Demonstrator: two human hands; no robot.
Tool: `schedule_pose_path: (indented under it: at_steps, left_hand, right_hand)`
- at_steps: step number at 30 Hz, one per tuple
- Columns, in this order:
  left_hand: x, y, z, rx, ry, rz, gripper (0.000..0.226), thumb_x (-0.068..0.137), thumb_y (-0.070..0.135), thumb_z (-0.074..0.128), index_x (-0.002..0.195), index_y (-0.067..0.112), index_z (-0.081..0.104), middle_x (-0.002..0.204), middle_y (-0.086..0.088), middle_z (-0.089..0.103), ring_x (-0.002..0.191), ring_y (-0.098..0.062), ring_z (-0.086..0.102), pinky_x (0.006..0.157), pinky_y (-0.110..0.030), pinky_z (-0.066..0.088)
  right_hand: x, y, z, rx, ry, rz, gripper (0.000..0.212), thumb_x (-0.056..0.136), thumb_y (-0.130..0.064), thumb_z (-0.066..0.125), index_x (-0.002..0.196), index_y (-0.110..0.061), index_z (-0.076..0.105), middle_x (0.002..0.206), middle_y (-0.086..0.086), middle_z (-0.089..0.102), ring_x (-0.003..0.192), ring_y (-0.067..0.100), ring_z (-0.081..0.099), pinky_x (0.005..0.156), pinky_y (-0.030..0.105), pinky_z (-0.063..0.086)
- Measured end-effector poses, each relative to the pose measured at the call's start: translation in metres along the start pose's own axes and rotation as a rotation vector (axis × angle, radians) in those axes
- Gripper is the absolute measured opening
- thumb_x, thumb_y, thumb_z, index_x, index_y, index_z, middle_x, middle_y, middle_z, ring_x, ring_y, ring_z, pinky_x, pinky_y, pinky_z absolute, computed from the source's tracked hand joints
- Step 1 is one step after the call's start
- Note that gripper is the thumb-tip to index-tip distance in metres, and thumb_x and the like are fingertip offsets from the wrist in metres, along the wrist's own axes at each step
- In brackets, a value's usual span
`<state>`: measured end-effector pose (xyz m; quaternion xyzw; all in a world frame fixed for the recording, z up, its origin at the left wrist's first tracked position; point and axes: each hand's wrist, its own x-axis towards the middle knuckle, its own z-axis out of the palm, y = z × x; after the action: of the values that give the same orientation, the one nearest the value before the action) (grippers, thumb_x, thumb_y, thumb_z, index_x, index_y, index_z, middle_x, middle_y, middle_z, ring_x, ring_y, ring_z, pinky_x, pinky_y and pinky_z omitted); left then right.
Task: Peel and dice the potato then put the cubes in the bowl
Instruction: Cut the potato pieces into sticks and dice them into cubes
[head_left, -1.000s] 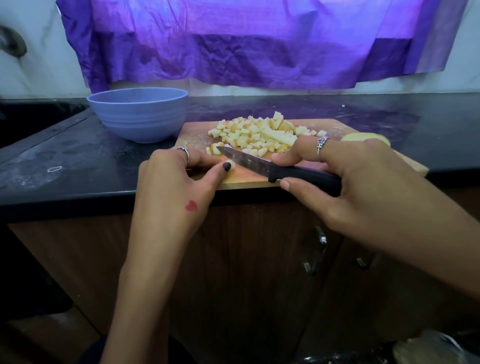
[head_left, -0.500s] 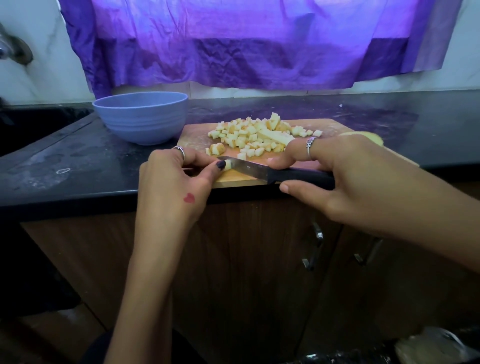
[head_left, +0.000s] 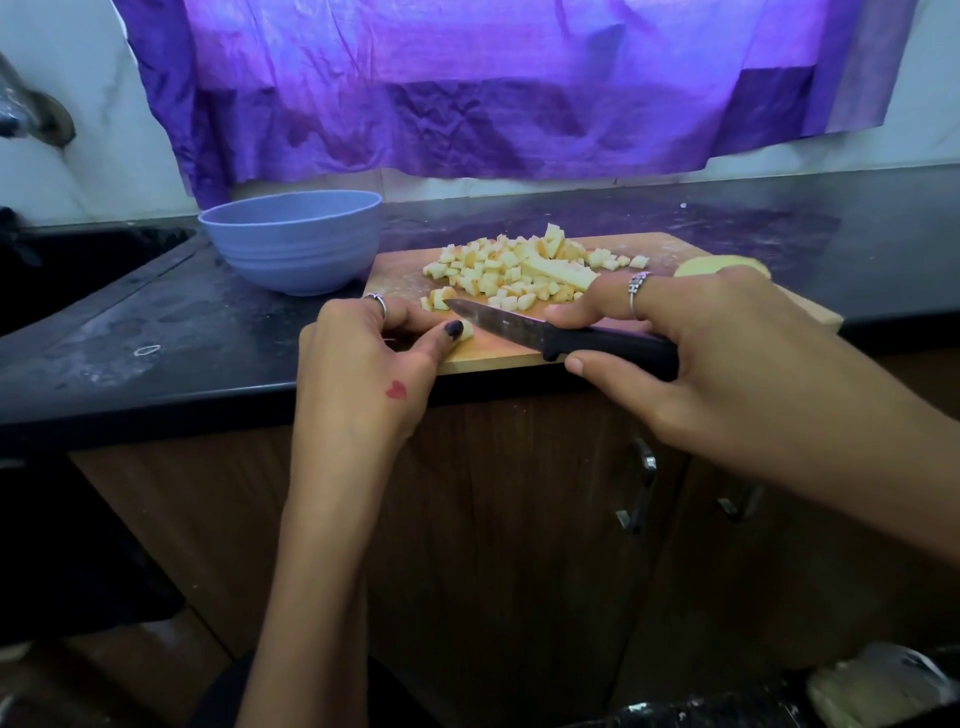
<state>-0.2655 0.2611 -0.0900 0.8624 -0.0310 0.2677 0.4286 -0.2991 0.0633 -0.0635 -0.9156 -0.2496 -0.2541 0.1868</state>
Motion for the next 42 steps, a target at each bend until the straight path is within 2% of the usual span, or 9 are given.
schedule_pose_path:
  at_steps: [8,11,14,19,23,28,34,39,42]
  left_hand:
    - [0.001,0.001,0.001,0.023,0.008,0.004,0.006,0.085,0.028,0.070,0.079,0.028,0.069,0.072,0.019,0.058,0.071,0.010,0.052,0.057,0.002,0.035]
    - [-0.001,0.004,0.001,0.049,0.006,0.015,0.019,0.086,0.027,0.068,0.070,0.035,0.061,0.071,0.019,0.056,0.070,0.009,0.052,0.056,0.001,0.035]
    - [-0.001,0.004,0.002,0.078,0.017,0.015,0.024,0.086,0.027,0.069,0.067,0.037,0.059,0.072,0.019,0.057,0.071,0.003,0.051,0.056,0.000,0.035]
    - [0.001,0.002,0.001,0.027,0.006,-0.017,0.008,0.085,0.028,0.070,0.077,0.029,0.069,0.075,0.018,0.061,0.075,0.002,0.052,0.060,-0.006,0.034]
    - [-0.002,0.003,0.004,0.029,0.029,-0.024,0.004,0.087,0.029,0.068,0.088,0.026,0.071,0.078,0.020,0.057,0.076,0.003,0.051,0.060,-0.005,0.036]
    - [-0.005,0.002,0.007,0.052,0.070,0.009,0.012,0.089,0.028,0.066,0.095,0.021,0.073,0.077,0.018,0.056,0.076,0.001,0.051,0.062,-0.012,0.034]
    - [-0.007,0.003,0.008,0.051,0.090,0.047,0.014,0.090,0.022,0.064,0.100,0.020,0.073,0.085,0.013,0.062,0.075,0.007,0.050,0.064,0.002,0.036]
    - [-0.007,0.002,0.008,0.051,0.092,0.035,0.013,0.090,0.023,0.064,0.099,0.021,0.073,0.076,0.025,0.053,0.073,0.009,0.049,0.065,0.005,0.035]
    - [-0.007,0.004,0.009,0.041,0.117,0.027,0.009,0.089,0.023,0.066,0.095,0.022,0.073,0.077,0.023,0.054,0.072,0.009,0.051,0.063,0.005,0.035]
  right_hand:
    - [0.013,-0.007,0.005,0.076,-0.100,0.027,0.024,0.087,-0.035,0.063,0.111,-0.036,0.063,0.092,-0.010,0.063,0.103,0.018,0.054,0.090,0.042,0.043]
    - [0.017,-0.014,0.009,0.060,-0.146,0.061,0.025,0.089,-0.039,0.059,0.114,-0.039,0.059,0.095,-0.009,0.060,0.092,0.012,0.053,0.079,0.029,0.046]
    - [0.017,-0.018,0.012,-0.012,-0.167,0.054,0.032,0.092,-0.041,0.055,0.123,-0.039,0.052,0.105,-0.004,0.062,0.096,0.016,0.055,0.083,0.034,0.046]
    - [0.009,-0.023,-0.003,-0.253,-0.258,-0.026,0.035,0.098,-0.045,0.038,0.132,-0.042,0.037,0.080,-0.012,0.041,0.074,0.011,0.046,0.060,0.027,0.039]
    - [0.011,-0.015,-0.018,-0.246,-0.155,0.016,0.035,0.092,-0.047,0.046,0.126,-0.045,0.045,0.109,-0.004,0.061,0.094,0.018,0.055,0.077,0.034,0.047]
    - [0.012,-0.017,-0.026,-0.019,-0.065,0.069,0.026,0.085,-0.041,0.060,0.111,-0.041,0.060,0.089,-0.010,0.062,0.086,0.014,0.053,0.074,0.033,0.044]
    - [0.007,-0.025,-0.017,0.017,-0.131,0.099,0.028,0.085,-0.044,0.057,0.113,-0.047,0.056,0.110,-0.007,0.060,0.094,0.010,0.055,0.077,0.031,0.048]
    - [0.008,-0.024,-0.014,-0.001,-0.189,0.092,0.026,0.087,-0.045,0.055,0.113,-0.049,0.054,0.098,-0.010,0.060,0.093,0.005,0.051,0.067,0.020,0.039]
    - [0.008,-0.022,-0.010,0.049,-0.187,0.096,0.025,0.083,-0.044,0.055,0.108,-0.044,0.059,0.099,-0.012,0.062,0.101,0.008,0.053,0.080,0.024,0.044]
